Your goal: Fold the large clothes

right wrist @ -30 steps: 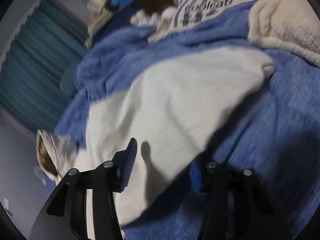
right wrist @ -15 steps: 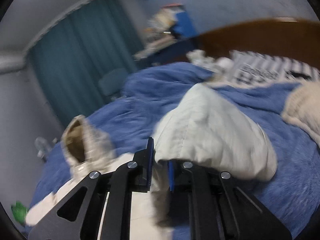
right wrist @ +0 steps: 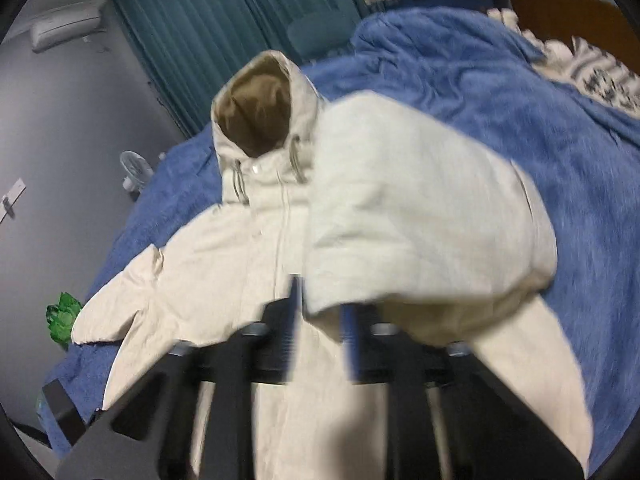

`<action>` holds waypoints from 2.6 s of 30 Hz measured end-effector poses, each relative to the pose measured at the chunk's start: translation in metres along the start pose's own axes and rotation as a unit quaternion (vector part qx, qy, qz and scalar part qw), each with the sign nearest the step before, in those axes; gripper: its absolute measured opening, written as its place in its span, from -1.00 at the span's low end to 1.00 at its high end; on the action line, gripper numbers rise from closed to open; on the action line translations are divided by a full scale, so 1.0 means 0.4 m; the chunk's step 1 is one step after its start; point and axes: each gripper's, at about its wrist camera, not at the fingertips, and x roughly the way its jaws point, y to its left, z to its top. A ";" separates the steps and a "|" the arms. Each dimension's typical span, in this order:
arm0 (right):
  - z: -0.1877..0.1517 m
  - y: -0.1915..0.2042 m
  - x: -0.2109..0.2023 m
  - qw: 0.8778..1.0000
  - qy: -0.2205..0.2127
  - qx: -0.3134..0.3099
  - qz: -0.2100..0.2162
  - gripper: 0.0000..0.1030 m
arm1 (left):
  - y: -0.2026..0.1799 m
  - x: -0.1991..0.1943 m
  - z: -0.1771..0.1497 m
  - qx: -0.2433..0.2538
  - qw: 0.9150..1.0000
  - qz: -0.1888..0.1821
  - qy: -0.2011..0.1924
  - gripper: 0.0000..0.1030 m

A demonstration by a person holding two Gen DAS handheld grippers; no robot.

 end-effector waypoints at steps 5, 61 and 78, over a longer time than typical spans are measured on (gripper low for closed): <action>-0.051 -0.054 -0.107 0.999 -0.016 0.044 -0.023 0.28 | 0.009 0.029 -0.004 -0.009 1.000 -0.006 0.023 0.88; 0.045 -0.162 -0.137 0.994 -0.020 0.100 -0.050 0.45 | 0.104 0.000 0.268 -0.047 0.995 -0.051 -0.066 -0.91; -0.057 -0.059 0.148 0.987 0.075 0.000 -0.141 0.70 | 0.118 0.136 0.191 -0.033 0.997 -0.063 0.000 0.25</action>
